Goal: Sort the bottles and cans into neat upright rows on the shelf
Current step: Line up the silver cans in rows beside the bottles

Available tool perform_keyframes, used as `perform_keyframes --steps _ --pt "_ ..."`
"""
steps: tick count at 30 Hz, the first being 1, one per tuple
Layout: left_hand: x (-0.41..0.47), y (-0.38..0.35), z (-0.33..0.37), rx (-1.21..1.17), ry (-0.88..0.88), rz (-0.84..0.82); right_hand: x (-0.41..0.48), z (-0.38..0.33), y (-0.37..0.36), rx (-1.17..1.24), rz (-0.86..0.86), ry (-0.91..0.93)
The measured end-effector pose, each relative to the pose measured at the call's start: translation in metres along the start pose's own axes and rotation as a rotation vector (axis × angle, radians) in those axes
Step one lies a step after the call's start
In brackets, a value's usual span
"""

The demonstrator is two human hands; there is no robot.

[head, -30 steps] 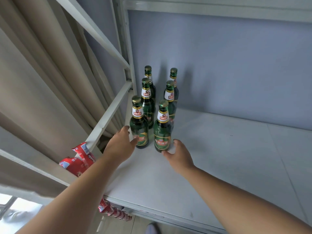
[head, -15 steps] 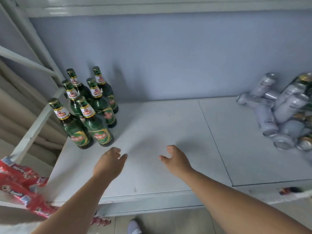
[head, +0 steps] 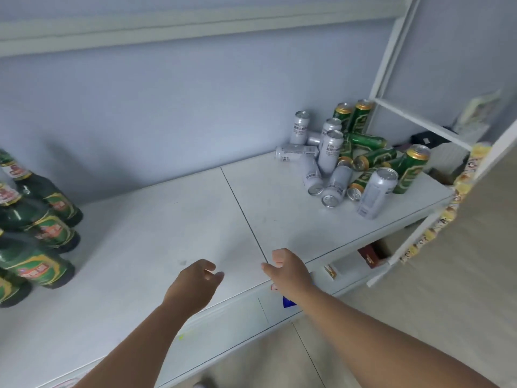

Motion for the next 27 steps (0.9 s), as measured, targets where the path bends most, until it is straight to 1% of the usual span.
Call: perform_keyframes --steps 4,8,15,20,27 --pt "0.002 -0.016 0.040 0.055 -0.094 -0.034 -0.006 0.022 0.031 0.007 0.063 -0.033" --pt "0.013 -0.018 0.064 0.096 -0.170 -0.068 -0.007 0.031 0.047 0.041 0.115 -0.061" --pt "0.043 -0.009 0.091 0.118 -0.233 -0.118 0.002 0.031 0.076 0.060 0.214 -0.097" --pt "0.066 0.004 0.112 0.126 -0.293 -0.122 0.016 0.027 0.098 0.138 0.297 -0.102" --pt "0.103 0.013 0.118 0.102 -0.338 -0.143 0.032 0.026 0.106 0.183 0.411 -0.121"
Point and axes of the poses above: each hand's wrist, its own x-axis towards the middle knuckle, its own y-axis out of the back of the hand, z = x × y, the point moved 8 cm from there along x, towards the middle knuckle, and after that the axes turned 11 degrees about x, right-handed, at the moved point
